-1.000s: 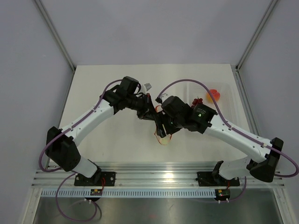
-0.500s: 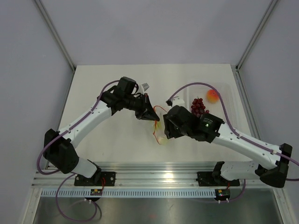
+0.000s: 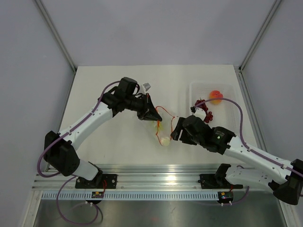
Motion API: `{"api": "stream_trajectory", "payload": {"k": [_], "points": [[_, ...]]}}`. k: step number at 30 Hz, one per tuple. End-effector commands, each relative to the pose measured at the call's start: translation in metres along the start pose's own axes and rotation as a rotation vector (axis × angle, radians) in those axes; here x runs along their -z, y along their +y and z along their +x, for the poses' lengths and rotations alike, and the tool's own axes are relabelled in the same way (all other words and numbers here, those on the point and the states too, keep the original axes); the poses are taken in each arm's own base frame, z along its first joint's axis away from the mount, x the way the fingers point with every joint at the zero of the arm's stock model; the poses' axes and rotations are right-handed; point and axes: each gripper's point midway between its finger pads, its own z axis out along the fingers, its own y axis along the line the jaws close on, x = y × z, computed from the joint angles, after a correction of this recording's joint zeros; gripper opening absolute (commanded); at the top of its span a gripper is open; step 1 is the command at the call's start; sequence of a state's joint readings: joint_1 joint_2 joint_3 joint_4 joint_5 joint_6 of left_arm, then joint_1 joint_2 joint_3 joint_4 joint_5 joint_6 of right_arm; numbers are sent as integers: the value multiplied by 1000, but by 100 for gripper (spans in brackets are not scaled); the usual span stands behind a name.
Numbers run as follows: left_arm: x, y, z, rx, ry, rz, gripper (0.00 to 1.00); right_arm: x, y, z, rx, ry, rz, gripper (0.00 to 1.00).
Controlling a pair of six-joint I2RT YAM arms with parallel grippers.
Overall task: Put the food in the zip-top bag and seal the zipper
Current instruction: Adjust the zipper food storage bag at the center of the board.
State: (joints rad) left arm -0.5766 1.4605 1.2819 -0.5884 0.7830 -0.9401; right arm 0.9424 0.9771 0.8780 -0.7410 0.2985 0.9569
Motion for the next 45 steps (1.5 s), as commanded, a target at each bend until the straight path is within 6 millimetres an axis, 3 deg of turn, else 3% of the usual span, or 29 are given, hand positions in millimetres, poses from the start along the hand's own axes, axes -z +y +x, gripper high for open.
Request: {"api": "stream_trajectory", "payload": {"k": [1,6,14,18,20,22,23,26,27,29,30,31,32,33,35,36,37,39,42,44,45], "points": [[12,-23,3,-47,-3,83,0,-7,38,-15,-105,-46,-132,71],[11,-23,3,-42,-4,84,0,-27,43,-15,-156,-64,-135,67],[13,-26,5,-46,-1,93,0,-49,25,-19,-262,-131,-71,53],[15,-29,5,-49,-4,103,0,-67,20,-9,-269,-108,-44,48],[15,-30,5,-47,-4,107,0,-77,23,-2,-273,-85,-43,41],[16,-30,6,-46,-3,111,0,-79,25,-3,-275,-83,-36,23],[17,-30,6,-43,-3,109,0,-77,23,-4,-270,-82,-23,1],[23,-26,3,-38,-19,95,0,-53,28,-29,-236,-152,-22,0],[28,-23,-3,-37,-43,85,0,-38,39,-50,-235,-202,-42,0],[34,-15,-4,-34,-49,50,0,-17,34,-66,-179,-222,-7,0],[41,-16,-9,-40,-70,46,0,-1,48,-83,-177,-234,-40,0],[44,-15,-11,-58,-78,36,0,3,44,-91,-147,-228,-19,0],[46,-11,-9,-46,-74,12,0,5,40,-90,-116,-193,6,0],[52,-16,-12,-68,-99,1,0,17,54,-97,-107,-160,-38,0],[57,-12,-6,-82,-88,-40,0,18,42,-91,-26,-74,46,0],[62,-15,-8,-104,-108,-57,0,27,54,-102,15,-74,33,0],[65,-14,-9,-138,-111,-79,0,35,48,-100,46,-46,67,0],[69,-10,-4,-139,-93,-116,0,55,63,-119,69,-73,33,0],[72,-7,-4,-163,-95,-146,0,56,59,-129,116,-54,65,0],[67,2,-4,-153,-82,-161,0,39,54,-124,134,4,72,0],[64,5,-4,-152,-81,-167,0,25,39,-120,118,35,108,0]]}}
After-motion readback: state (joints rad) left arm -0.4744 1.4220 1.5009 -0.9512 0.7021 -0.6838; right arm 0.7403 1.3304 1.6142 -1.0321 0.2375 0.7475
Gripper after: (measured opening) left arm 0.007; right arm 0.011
